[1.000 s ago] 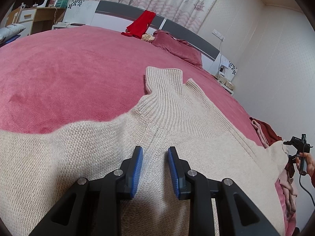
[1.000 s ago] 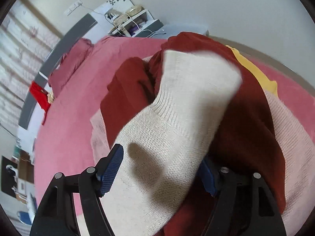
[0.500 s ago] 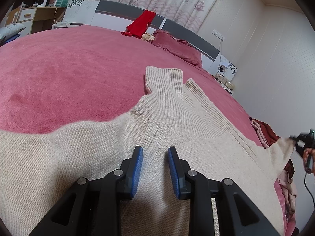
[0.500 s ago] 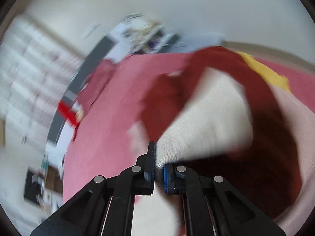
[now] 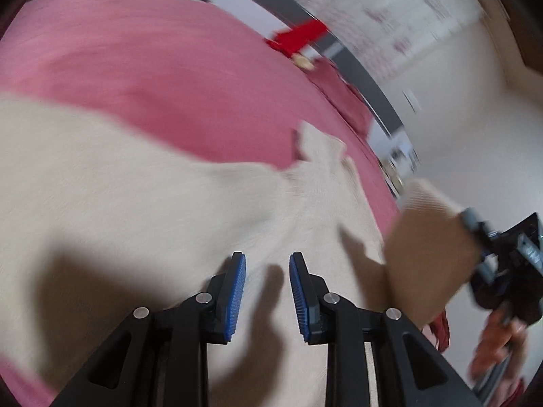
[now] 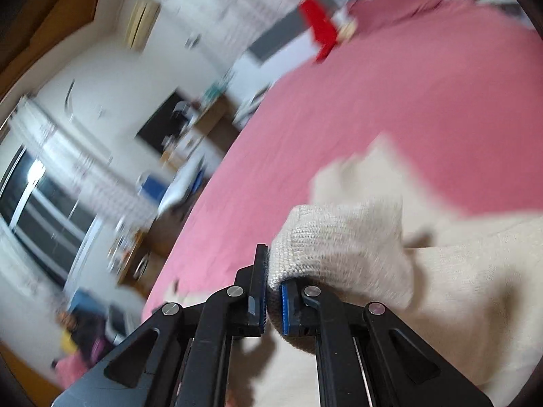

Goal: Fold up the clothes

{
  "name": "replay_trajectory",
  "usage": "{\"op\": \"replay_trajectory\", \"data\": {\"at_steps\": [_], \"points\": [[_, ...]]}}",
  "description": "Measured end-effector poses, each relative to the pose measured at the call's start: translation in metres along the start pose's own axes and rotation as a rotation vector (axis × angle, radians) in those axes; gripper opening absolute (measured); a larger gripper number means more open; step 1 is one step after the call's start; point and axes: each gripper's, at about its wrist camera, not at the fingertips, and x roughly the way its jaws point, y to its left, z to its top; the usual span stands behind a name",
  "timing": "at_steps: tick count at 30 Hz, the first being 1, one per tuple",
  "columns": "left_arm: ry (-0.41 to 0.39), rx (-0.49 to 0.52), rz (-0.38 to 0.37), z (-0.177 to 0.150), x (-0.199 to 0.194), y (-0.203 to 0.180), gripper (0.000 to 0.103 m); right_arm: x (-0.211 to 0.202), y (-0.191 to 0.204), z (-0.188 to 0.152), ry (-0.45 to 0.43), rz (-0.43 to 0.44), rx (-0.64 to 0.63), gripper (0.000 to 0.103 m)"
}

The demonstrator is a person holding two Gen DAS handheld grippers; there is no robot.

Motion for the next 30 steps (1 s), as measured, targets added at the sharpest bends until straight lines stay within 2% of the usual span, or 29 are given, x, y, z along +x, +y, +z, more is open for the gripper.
{"op": "replay_trajectory", "data": {"at_steps": [2, 4, 6, 7, 8, 9, 11, 12, 13, 18, 22, 23, 24, 25, 26, 28, 30], "points": [[-0.022, -0.011, 0.001, -0.011, -0.017, 0.015, 0.026, 0.047, 0.009, -0.031, 0.084, -0.003, -0.019, 0.007], [-0.041, 0.023, 0.001, -0.021, -0.026, 0.017, 0.026, 0.086, 0.01, -0.061, 0.204, 0.023, -0.013, 0.007], [-0.044, 0.046, 0.009, -0.023, -0.026, 0.014, 0.026, 0.114, 0.003, -0.088, 0.329, -0.006, -0.021, 0.016], [-0.042, 0.059, 0.015, -0.023, -0.024, 0.012, 0.026, 0.124, -0.001, -0.1, 0.391, -0.036, -0.033, 0.021], [-0.038, 0.075, 0.022, -0.024, -0.022, 0.008, 0.026, 0.125, -0.005, -0.107, 0.425, -0.052, -0.048, 0.021], [-0.036, 0.088, 0.022, -0.025, -0.022, 0.006, 0.026, 0.113, -0.008, -0.109, 0.402, -0.043, -0.051, 0.023], [-0.038, 0.111, 0.017, -0.028, -0.024, 0.0, 0.026, 0.079, -0.017, -0.108, 0.312, -0.03, -0.033, 0.049], [-0.039, 0.12, 0.02, -0.029, -0.025, -0.003, 0.027, 0.068, -0.028, -0.105, 0.281, -0.05, -0.02, 0.073], [-0.041, 0.132, 0.02, -0.03, -0.026, -0.007, 0.027, 0.058, -0.04, -0.102, 0.249, -0.07, -0.008, 0.082], [-0.013, 0.246, -0.041, -0.036, -0.012, -0.06, 0.027, 0.005, -0.097, -0.087, 0.09, -0.171, 0.056, 0.082], [0.026, 0.354, -0.109, -0.042, 0.007, -0.11, 0.027, -0.037, -0.144, -0.076, -0.037, -0.251, 0.106, 0.072], [0.059, 0.413, -0.114, -0.046, 0.018, -0.125, 0.027, -0.048, -0.155, -0.073, -0.069, -0.271, 0.119, 0.069], [0.096, 0.486, -0.103, -0.051, 0.03, -0.139, 0.027, -0.054, -0.163, -0.069, -0.083, -0.303, 0.109, 0.057], [0.118, 0.549, -0.072, -0.054, 0.041, -0.147, 0.027, -0.056, -0.166, -0.066, -0.083, -0.353, 0.079, 0.039], [0.128, 0.566, -0.035, -0.053, 0.049, -0.147, 0.027, -0.058, -0.167, -0.063, -0.086, -0.41, 0.05, 0.033], [0.123, 0.506, 0.026, -0.043, 0.053, -0.132, 0.027, -0.061, -0.172, -0.058, -0.086, -0.506, -0.001, 0.015], [0.118, 0.444, 0.087, -0.032, 0.058, -0.117, 0.024, -0.065, -0.175, -0.054, -0.069, -0.537, -0.025, 0.006]]}}
